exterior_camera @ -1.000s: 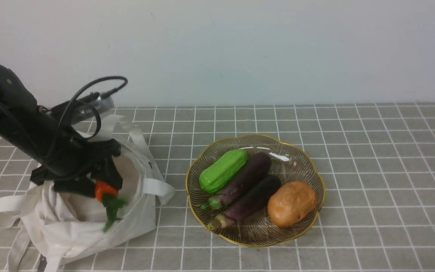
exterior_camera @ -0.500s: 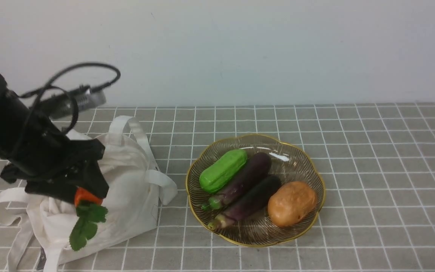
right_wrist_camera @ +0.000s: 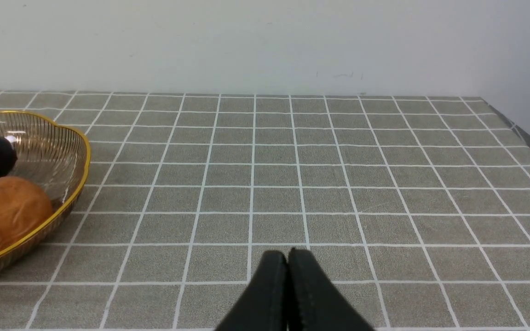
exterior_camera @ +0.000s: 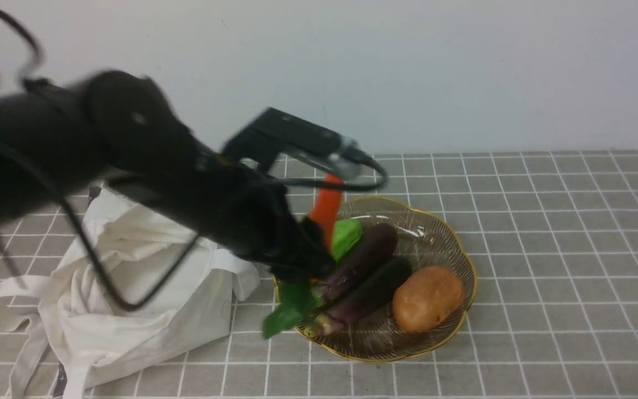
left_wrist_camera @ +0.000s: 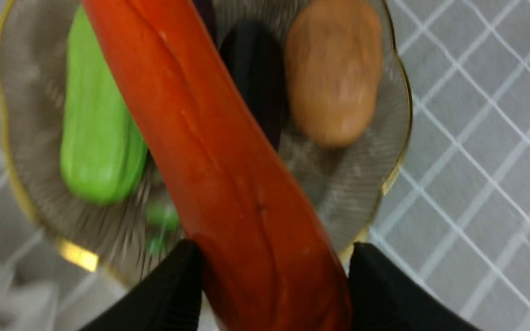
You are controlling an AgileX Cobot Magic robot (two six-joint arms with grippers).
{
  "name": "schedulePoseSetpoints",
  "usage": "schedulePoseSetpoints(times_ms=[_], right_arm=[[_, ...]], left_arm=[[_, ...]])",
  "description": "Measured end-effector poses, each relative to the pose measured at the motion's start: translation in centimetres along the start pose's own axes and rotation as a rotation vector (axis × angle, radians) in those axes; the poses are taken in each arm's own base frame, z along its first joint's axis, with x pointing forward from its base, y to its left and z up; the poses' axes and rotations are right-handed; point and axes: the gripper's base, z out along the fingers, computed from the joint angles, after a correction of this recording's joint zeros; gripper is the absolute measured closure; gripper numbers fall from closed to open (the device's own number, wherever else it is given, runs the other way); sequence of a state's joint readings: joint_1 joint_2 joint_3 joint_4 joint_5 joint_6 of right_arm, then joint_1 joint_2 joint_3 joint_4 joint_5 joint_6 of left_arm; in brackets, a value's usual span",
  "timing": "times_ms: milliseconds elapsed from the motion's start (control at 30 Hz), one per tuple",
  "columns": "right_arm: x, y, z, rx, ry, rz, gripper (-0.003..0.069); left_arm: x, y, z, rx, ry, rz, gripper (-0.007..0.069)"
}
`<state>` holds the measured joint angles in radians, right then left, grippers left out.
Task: Take vegetables from bag on grey coffee tablecloth place on plate.
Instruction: 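Take the carrot out of the bag and place it on the plate with the left gripper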
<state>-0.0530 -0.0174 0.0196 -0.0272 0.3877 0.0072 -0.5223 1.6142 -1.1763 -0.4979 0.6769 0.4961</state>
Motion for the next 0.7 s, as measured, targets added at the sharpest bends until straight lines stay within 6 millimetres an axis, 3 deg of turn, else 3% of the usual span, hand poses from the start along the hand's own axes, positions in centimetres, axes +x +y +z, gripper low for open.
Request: schedulePoseSetpoints(times_ms=[167,333,467,567,700], right_arm=[[0.0,0.0,0.0,0.000,0.000,0.000,0.0672],[0.0,0.0,0.0,0.000,0.000,0.000,0.0672],[0.0,0.0,0.0,0.000,0.000,0.000,0.0672],[0.0,0.0,0.0,0.000,0.000,0.000,0.0672],[0.0,0.0,0.0,0.000,0.000,0.000,0.0672]], left_arm=[[-2.1,0.0,3.7,0.001,-0.008,0.020,0.0258],[-3.7,0.7,5.9,0.008,0.046,0.034,0.0258],[-3.9,1.2,7.2,0.001,0.130,0.040,0.0257],[-3.5,1.7,7.8,-0.026,0.189,0.043,0.0211],[-4.0,1.7,7.4,-0.036,0.220,0.034,0.0084]])
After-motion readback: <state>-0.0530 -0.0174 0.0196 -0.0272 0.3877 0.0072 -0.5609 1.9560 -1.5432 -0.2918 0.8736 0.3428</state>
